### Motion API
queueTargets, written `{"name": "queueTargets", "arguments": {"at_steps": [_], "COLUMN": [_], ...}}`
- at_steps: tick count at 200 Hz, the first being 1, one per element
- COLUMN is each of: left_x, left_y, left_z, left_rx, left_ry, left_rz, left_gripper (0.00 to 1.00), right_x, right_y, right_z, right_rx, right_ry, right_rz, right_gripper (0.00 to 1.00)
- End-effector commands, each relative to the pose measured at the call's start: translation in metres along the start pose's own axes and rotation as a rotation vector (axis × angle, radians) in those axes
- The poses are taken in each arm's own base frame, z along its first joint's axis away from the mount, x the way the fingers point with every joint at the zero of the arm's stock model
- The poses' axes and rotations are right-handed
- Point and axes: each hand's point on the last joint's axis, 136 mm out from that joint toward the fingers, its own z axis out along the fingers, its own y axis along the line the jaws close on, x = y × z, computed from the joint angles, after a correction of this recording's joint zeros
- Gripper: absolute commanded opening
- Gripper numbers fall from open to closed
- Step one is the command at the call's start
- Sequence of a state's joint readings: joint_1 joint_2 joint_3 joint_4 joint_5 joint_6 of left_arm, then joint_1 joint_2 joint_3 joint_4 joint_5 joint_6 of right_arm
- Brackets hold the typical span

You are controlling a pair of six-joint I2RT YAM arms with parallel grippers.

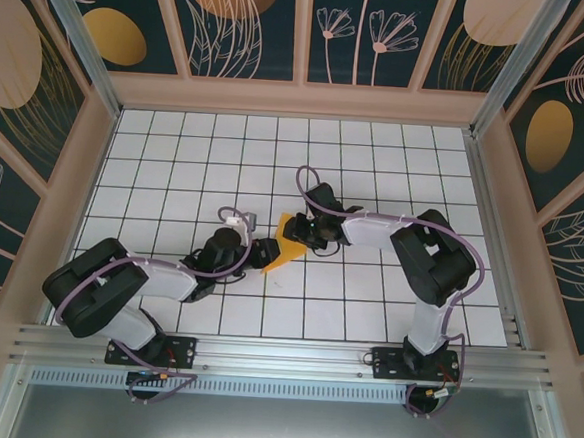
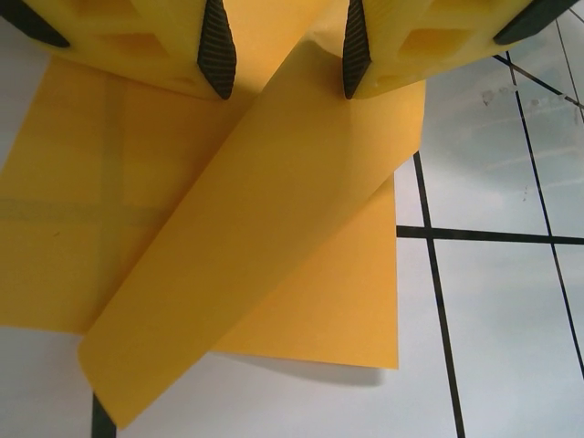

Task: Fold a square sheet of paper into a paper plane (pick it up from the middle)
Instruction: Fourth fold the wing at the center of the table.

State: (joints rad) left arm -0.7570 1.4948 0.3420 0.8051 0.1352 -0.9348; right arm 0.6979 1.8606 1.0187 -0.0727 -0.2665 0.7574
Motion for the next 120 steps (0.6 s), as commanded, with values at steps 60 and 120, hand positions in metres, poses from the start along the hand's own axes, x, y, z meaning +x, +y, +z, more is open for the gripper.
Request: {"name": "queueTargets", "arguments": {"at_steps": [60,120], "left_x": [0.007,0.009], "left_y": [0.027,0.044], "left_z": [0.022,0.025], "left_rx": [-0.157,-0.242], "left_ry": [0.075,0.084], "left_rz": [0.015,0.018], "left_gripper": [0.22,0.19], "right_x": [0.025,0.030], "right_y": [-0.053,-0.061], "right_z": [0.023,0.028], "right_rx": [0.178,0.206], "right_ry": [0.083,0.103], "right_rz": [0.055,0.061], "right_gripper": [0.43,0.44]}}
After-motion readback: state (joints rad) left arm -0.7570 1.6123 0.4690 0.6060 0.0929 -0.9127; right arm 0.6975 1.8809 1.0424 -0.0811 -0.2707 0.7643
